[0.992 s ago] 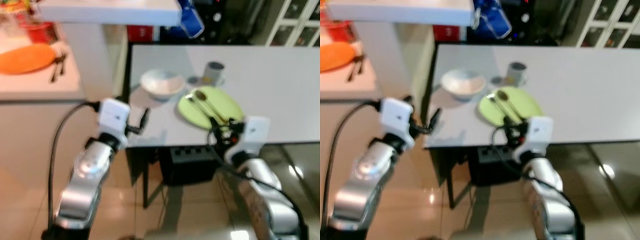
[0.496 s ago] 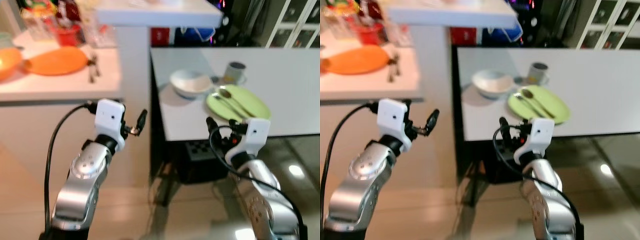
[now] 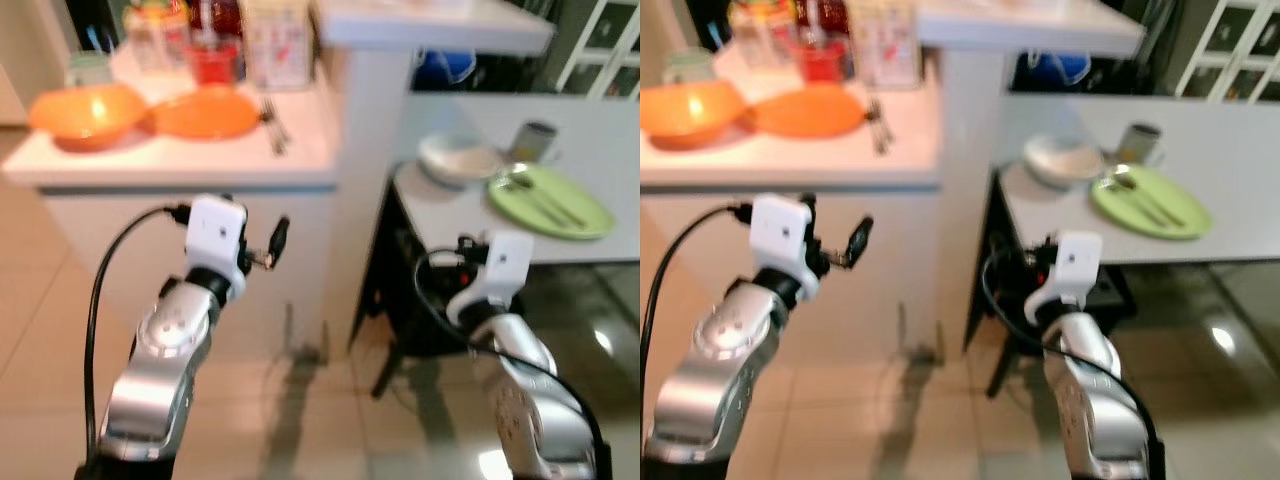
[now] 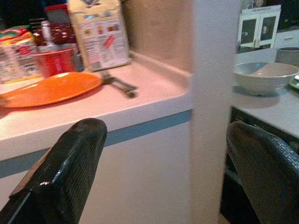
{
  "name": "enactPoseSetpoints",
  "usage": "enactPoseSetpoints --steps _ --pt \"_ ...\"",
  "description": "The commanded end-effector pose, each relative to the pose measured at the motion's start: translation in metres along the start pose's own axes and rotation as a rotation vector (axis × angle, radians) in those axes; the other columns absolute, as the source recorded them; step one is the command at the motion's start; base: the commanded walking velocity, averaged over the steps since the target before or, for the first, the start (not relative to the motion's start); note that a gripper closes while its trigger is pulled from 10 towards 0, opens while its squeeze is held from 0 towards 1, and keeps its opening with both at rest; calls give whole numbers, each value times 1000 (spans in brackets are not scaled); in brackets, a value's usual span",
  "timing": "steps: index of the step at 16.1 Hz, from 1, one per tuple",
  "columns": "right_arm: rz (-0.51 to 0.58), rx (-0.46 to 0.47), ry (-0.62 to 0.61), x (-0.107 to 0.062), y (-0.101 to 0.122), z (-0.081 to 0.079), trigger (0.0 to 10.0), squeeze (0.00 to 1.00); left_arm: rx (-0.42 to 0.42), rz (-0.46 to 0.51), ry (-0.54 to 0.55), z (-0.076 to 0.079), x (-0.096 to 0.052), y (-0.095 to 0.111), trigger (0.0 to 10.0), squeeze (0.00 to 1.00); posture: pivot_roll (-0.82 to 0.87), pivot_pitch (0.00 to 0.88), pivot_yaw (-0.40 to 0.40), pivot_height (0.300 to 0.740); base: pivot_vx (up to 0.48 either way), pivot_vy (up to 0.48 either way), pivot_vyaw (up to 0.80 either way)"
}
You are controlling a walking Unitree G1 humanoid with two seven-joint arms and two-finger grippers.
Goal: Setting the table
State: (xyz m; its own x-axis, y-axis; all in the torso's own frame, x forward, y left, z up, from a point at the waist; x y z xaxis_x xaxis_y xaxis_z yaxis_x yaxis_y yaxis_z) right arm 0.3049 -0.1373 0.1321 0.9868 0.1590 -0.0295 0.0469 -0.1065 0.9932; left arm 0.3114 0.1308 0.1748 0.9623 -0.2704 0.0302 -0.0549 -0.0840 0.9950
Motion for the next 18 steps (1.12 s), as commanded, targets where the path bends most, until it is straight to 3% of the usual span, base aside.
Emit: enactPoseSetpoints --steps 1,2,10,11,14,18 --pt "2 -15 -10 2 3 -1 10000 35 14 2 19 -3 -1 0 10000 0 77 0 -56 740 0 450 0" --pt "-2 -36 -20 4 3 1 10000 0 16 5 21 -2 -2 0 10000 0 80 0 -63 740 0 450 0" --pt "2 -52 15 11 1 -6 10000 0 22 10 52 -7 -8 0 10000 0 122 0 -89 740 0 453 0" --pt "6 -56 19 10 1 -8 10000 0 11 26 44 -6 -9 0 10000 0 116 0 -83 740 0 0 0" --pt "6 -61 0 2 -3 -4 10000 0 78 29 9 -1 -11 -5 10000 0 83 0 -54 740 0 -320 0" --pt "-46 -71 -52 -15 -17 5 10000 0 43 -41 42 -3 -11 -23 10000 0 45 0 -43 740 0 -240 0"
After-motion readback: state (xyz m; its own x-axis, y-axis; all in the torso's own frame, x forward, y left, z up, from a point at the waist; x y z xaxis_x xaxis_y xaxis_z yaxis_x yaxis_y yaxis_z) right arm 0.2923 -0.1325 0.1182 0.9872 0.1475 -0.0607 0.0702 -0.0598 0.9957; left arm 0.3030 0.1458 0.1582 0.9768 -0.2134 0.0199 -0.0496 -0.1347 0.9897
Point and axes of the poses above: a point about 5 cm out from each wrist's last joint towards the gripper, its own x axis pointing out of the wrist towards the gripper, its own y axis along the axis of the wrist's last joint, z = x × y, the point moved 4 cm from there along x, pointing out of the wrist towards the gripper, and after that the axes turned 5 degrees about -x, right-handed, at the moved point
